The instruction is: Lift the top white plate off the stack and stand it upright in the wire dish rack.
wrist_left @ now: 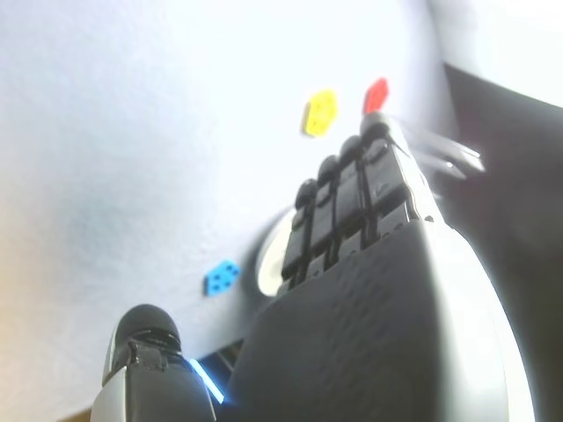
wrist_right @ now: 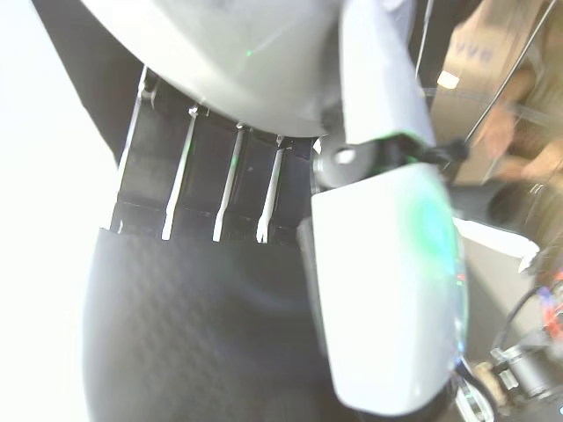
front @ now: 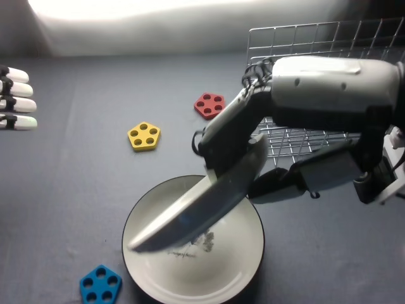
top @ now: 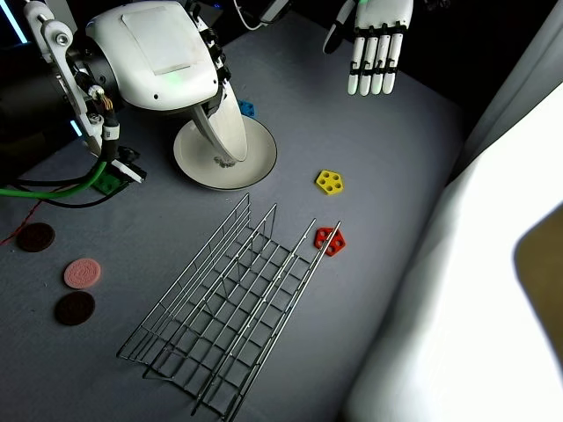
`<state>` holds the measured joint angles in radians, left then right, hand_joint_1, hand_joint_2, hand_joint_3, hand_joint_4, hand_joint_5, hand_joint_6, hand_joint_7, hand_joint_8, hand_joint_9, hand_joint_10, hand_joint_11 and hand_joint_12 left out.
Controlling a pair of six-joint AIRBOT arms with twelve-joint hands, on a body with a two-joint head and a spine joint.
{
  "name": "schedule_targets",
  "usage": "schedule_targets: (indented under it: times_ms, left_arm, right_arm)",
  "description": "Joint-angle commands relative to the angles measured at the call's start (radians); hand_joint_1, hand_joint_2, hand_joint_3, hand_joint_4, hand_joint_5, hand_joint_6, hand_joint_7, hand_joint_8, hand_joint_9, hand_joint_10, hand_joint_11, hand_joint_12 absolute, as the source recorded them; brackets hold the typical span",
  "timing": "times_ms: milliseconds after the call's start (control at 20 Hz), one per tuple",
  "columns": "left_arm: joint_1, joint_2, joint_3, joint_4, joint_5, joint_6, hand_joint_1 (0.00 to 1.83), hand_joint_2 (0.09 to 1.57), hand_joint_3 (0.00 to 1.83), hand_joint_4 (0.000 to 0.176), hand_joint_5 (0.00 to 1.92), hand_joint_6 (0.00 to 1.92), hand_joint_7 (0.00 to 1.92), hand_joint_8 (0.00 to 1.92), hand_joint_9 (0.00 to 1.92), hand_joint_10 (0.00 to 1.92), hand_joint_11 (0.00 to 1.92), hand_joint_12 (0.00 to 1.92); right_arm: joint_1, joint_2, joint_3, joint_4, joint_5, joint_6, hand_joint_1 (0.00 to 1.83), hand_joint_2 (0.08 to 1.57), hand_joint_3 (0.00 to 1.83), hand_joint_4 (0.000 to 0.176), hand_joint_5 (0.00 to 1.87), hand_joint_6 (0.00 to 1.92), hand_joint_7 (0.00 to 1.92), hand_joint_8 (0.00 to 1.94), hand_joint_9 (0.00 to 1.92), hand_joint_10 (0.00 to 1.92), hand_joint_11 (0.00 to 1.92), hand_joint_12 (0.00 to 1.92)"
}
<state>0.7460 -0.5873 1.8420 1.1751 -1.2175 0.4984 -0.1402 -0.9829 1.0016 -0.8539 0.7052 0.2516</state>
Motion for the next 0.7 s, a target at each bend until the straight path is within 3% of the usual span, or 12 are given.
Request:
schedule_targets:
  times_ms: [0, 50, 150, 250, 300, 400, 450, 550, 600, 650]
  left_arm:
    - [-0.018, 0.016, -0.010, -0.065, -0.036, 0.017, 0.12, 0.95, 0.00, 0.000, 0.06, 0.01, 0.07, 0.01, 0.06, 0.01, 0.11, 0.01]
    - [-0.018, 0.020, -0.020, -0.063, -0.031, 0.029, 0.08, 0.95, 0.00, 0.000, 0.05, 0.00, 0.07, 0.00, 0.05, 0.01, 0.10, 0.01]
    - [-0.017, 0.027, -0.037, -0.063, -0.023, 0.052, 0.08, 0.95, 0.00, 0.000, 0.05, 0.00, 0.07, 0.00, 0.05, 0.00, 0.10, 0.01]
    - [-0.017, 0.028, -0.038, -0.063, -0.022, 0.063, 0.10, 0.95, 0.00, 0.000, 0.08, 0.01, 0.09, 0.01, 0.07, 0.01, 0.11, 0.01]
    - [-0.017, 0.028, -0.038, -0.062, -0.020, 0.067, 0.10, 0.95, 0.00, 0.000, 0.07, 0.00, 0.08, 0.00, 0.07, 0.01, 0.11, 0.01]
    - [-0.017, 0.028, -0.038, -0.062, -0.020, 0.071, 0.10, 0.95, 0.00, 0.000, 0.05, 0.00, 0.07, 0.00, 0.06, 0.00, 0.10, 0.01]
    - [-0.017, 0.028, -0.037, -0.062, -0.020, 0.075, 0.09, 0.95, 0.00, 0.000, 0.06, 0.00, 0.08, 0.00, 0.07, 0.01, 0.11, 0.01]
    - [-0.017, 0.028, -0.035, -0.062, -0.023, 0.082, 0.11, 0.96, 0.00, 0.000, 0.05, 0.00, 0.07, 0.00, 0.06, 0.00, 0.10, 0.01]
    - [-0.017, 0.028, -0.032, -0.063, -0.027, 0.082, 0.12, 0.96, 0.00, 0.000, 0.06, 0.01, 0.07, 0.00, 0.06, 0.00, 0.11, 0.01]
    - [-0.016, 0.028, -0.030, -0.063, -0.029, 0.082, 0.12, 0.96, 0.00, 0.000, 0.07, 0.01, 0.08, 0.01, 0.07, 0.01, 0.11, 0.01]
  right_arm:
    - [0.022, 0.011, 0.005, 0.088, 0.141, 0.040, 1.40, 1.09, 0.00, 0.000, 0.88, 1.14, 1.00, 0.83, 1.04, 0.94, 1.09, 0.80]
    - [0.025, 0.011, 0.011, 0.091, 0.145, 0.063, 1.38, 1.11, 0.00, 0.000, 0.86, 1.18, 0.98, 0.88, 1.02, 1.00, 1.22, 0.43]
    - [0.031, 0.011, 0.024, 0.099, 0.158, 0.117, 1.38, 1.10, 0.00, 0.000, 0.87, 1.15, 1.00, 0.84, 1.05, 0.97, 1.30, 0.28]
    - [0.032, 0.011, 0.034, 0.109, 0.170, 0.150, 1.38, 1.10, 0.00, 0.000, 0.88, 1.14, 1.00, 0.83, 1.05, 0.97, 1.30, 0.25]
    - [0.032, 0.011, 0.040, 0.117, 0.173, 0.165, 1.47, 1.07, 0.00, 0.000, 0.90, 1.05, 1.04, 0.70, 1.06, 0.83, 1.11, 1.05]
    - [0.032, 0.011, 0.048, 0.131, 0.180, 0.194, 1.38, 1.10, 0.00, 0.000, 0.89, 1.13, 0.99, 0.84, 1.04, 0.97, 1.17, 0.52]
    - [0.033, 0.011, 0.054, 0.141, 0.186, 0.212, 1.47, 1.08, 0.00, 0.000, 0.88, 1.07, 1.02, 0.73, 1.05, 0.86, 1.08, 1.12]
    - [0.033, 0.011, 0.064, 0.154, 0.189, 0.234, 1.49, 1.06, 0.00, 0.000, 0.91, 0.94, 1.07, 0.59, 1.13, 0.74, 0.99, 1.40]
    - [0.034, 0.011, 0.068, 0.156, 0.190, 0.243, 1.50, 1.05, 0.00, 0.000, 0.94, 0.88, 1.10, 0.59, 1.17, 0.68, 0.96, 1.40]
    - [0.034, 0.011, 0.072, 0.160, 0.190, 0.250, 1.50, 1.04, 0.00, 0.000, 0.98, 0.84, 1.19, 0.44, 1.20, 0.61, 0.95, 1.40]
